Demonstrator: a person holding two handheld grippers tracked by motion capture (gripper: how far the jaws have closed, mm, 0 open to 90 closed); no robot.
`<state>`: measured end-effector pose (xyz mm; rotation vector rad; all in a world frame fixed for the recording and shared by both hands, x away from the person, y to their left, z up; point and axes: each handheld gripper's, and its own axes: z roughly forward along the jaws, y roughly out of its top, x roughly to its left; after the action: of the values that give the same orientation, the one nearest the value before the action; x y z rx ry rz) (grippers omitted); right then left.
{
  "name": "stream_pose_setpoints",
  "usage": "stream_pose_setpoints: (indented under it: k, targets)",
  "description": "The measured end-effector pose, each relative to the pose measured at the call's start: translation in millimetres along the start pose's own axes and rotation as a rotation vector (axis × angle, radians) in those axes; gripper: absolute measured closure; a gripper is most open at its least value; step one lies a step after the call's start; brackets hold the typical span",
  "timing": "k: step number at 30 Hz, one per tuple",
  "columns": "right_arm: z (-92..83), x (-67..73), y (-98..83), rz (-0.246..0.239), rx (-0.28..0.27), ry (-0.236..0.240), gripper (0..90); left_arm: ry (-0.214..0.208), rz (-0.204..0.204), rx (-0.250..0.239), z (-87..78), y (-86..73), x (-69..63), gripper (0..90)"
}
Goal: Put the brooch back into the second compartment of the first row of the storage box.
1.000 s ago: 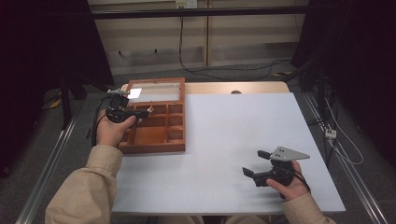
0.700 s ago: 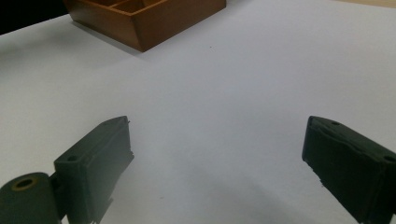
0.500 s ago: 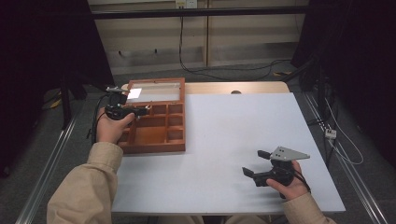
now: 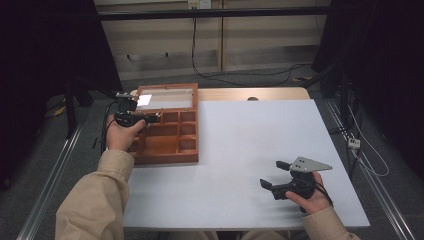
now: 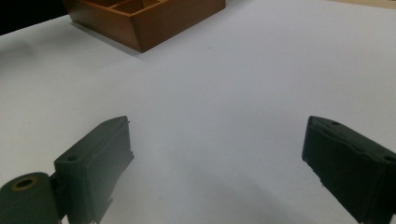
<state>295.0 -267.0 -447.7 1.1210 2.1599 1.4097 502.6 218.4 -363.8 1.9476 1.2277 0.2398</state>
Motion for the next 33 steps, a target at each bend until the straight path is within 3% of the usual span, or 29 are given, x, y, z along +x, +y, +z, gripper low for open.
stream_pose_setpoints:
  k: [33]
  targets:
    - [0.4, -0.7, -0.1, 0.001, 0.001, 0.001, 7.9, 0.020, -0.007, 0.001, 8.1, 10.0, 7.5, 80.0]
